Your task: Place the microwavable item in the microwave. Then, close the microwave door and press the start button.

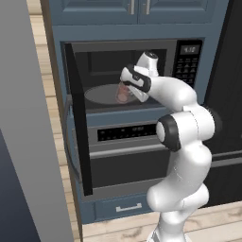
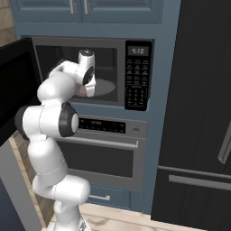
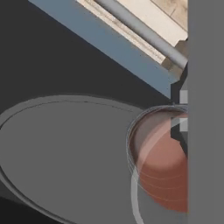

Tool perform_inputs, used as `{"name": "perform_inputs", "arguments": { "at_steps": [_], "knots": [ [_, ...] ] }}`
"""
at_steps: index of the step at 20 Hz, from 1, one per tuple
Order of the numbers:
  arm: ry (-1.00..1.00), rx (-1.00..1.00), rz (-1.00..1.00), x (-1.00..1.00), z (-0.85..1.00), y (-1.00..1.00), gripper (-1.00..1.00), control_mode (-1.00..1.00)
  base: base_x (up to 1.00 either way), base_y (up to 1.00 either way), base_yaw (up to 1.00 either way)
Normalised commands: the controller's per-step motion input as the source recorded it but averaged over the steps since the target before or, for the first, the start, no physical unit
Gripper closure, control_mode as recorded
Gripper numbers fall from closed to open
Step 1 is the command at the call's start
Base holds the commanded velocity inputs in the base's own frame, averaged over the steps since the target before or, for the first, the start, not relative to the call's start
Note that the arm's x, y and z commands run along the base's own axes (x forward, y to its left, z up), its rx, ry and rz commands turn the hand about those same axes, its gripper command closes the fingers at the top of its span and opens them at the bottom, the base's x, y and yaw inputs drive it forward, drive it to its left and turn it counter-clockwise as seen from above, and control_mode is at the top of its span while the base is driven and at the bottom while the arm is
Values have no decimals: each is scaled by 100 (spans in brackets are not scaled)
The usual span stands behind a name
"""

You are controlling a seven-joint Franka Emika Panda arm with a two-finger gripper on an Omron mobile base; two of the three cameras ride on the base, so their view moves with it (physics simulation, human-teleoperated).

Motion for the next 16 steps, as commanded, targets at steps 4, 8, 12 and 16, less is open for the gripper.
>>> {"name": "perform_inputs", "arguments": {
  "at_steps": [4, 8, 12, 16],
  "knots": [
    [5, -1, 0, 60, -7, 2, 100, -100, 0, 0, 0],
    [1, -1, 0, 47, -6, 8, 100, -100, 0, 0, 0],
    [0, 0, 0, 31, -8, 4, 100, -100, 0, 0, 0],
    [0, 0, -1, 14, -14, 1, -100, -100, 0, 0, 0]
  ]
}}
